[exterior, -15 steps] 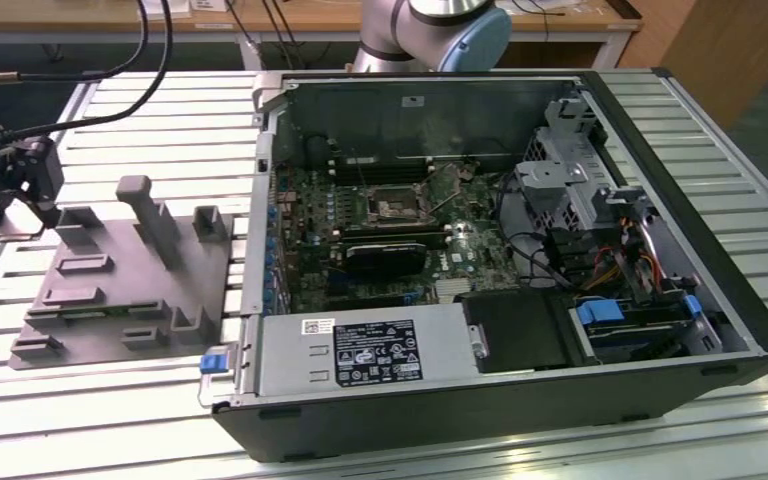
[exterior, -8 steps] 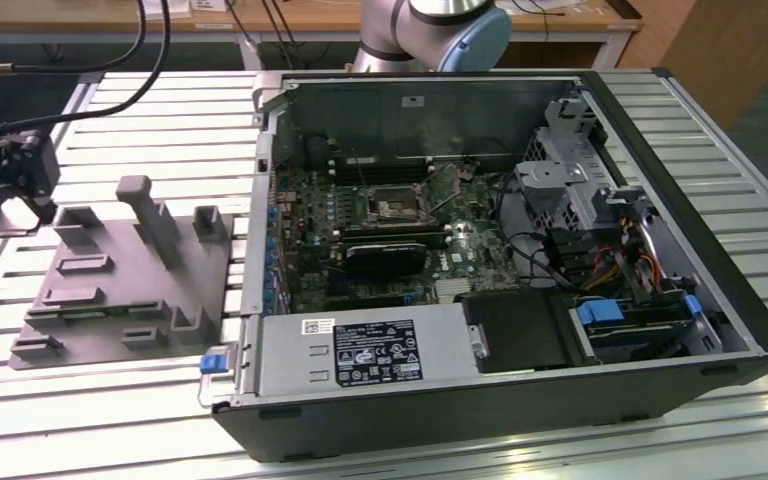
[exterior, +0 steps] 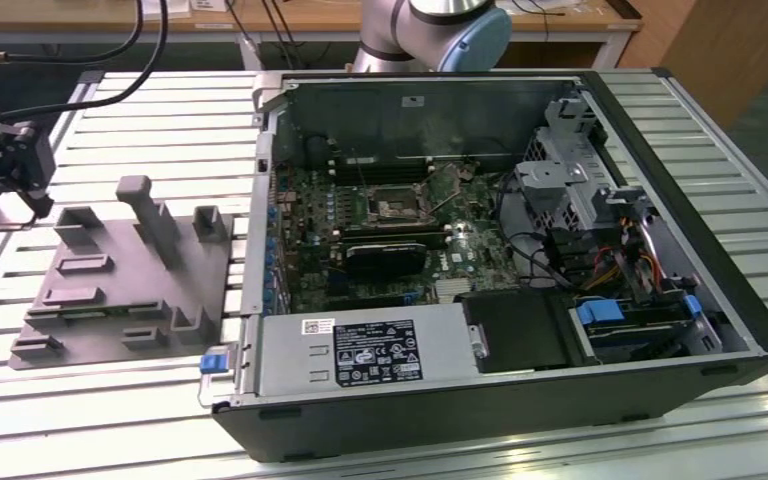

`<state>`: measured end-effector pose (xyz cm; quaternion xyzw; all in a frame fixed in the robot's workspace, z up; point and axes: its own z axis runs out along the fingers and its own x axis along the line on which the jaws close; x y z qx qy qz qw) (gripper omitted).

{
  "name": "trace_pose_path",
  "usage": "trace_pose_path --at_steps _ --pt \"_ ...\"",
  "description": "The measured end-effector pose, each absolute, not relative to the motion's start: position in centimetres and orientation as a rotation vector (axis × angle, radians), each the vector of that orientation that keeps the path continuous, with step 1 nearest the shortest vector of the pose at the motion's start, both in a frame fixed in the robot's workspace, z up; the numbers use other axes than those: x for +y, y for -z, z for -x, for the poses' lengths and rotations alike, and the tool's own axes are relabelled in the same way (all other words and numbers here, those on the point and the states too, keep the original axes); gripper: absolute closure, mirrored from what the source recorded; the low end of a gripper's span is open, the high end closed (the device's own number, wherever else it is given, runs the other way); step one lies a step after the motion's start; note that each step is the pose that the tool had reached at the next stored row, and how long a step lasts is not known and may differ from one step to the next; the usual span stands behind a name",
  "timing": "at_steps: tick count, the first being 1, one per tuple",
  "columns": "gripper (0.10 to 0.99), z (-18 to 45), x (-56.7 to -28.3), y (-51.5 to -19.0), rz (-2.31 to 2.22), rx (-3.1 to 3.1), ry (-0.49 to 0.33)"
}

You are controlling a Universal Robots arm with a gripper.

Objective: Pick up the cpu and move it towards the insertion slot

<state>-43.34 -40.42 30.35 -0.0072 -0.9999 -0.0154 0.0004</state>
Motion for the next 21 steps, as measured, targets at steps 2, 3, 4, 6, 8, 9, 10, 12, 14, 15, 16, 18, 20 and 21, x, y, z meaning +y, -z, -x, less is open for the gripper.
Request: trace_pose_path --at_steps 2,3,4,6,8,9,10,12,14,15,16,18,20,21 --pt "0.541 43.3 -40.4 -30.5 0.023 -3.140 0.048" --pt "0.541 43.3 -40.4 -30.6 0.023 -3.140 0.048" --pt "0.541 43.3 -40.4 -30.7 0.023 -3.140 0.049" --pt "0.541 43.3 -40.4 -30.9 0.023 -3.140 0.049" --pt "0.541 43.3 -40.4 -31.1 0.023 -3.140 0.049" --pt "0.541 43.3 -40.4 -31.2 0.023 -3.140 0.049" --pt "0.541 43.3 -40.4 -31.3 0.023 -3.140 0.048" --pt "0.541 43.3 -40.4 -31.6 0.023 -3.140 0.049" --pt "0.541 43.3 -40.3 -31.8 0.024 -3.140 0.049" --pt "0.541 43.3 -40.3 -31.9 0.024 -3.140 0.048" --pt "0.541 43.3 -40.3 -32.1 0.024 -3.140 0.048" --pt "0.541 43.3 -40.3 -32.3 0.024 -3.140 0.049" --pt "0.541 43.3 -40.3 -32.5 0.025 -3.140 0.049" --pt "0.541 43.3 -40.3 -32.7 0.025 -3.141 0.049"
